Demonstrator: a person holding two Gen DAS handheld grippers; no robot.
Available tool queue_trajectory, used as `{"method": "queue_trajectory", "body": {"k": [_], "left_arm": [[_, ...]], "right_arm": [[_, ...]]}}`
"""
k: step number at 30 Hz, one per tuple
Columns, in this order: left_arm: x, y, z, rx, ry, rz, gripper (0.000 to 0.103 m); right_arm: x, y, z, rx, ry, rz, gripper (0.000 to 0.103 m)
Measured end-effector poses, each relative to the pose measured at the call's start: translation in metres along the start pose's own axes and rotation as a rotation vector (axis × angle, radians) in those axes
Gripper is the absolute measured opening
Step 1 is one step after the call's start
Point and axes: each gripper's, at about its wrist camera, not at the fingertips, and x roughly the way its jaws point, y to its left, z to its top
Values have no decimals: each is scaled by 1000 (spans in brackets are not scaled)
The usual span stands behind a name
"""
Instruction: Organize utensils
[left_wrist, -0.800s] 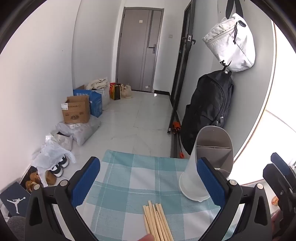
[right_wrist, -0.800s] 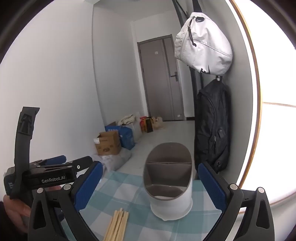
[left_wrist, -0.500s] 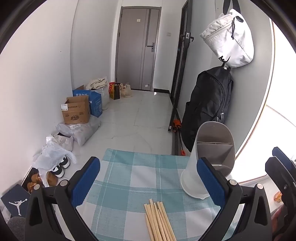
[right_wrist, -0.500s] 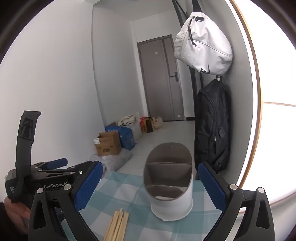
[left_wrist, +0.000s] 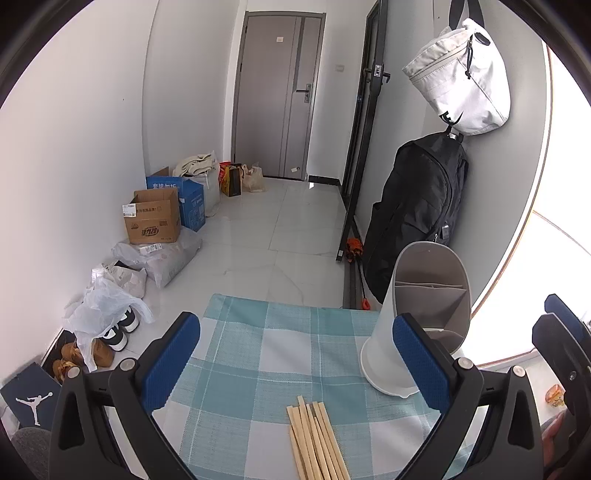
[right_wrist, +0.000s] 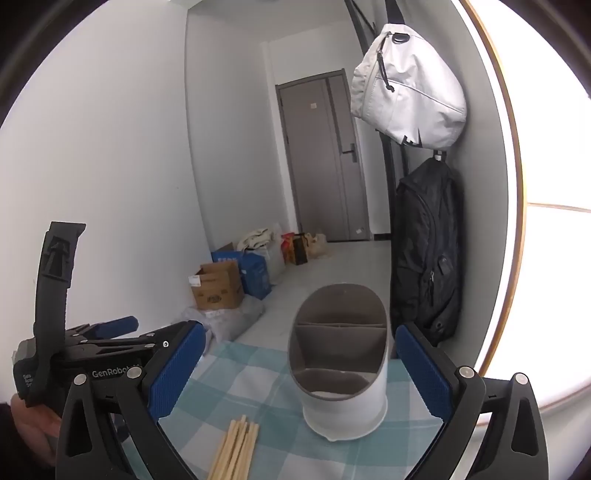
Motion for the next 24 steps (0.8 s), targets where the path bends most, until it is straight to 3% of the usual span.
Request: {"method": "queue_trajectory", "body": {"k": [24], "left_arm": [[2,-2,-4,-6,13,2,101]], "right_arm": [[1,-2,0,3,9,12,103]]}}
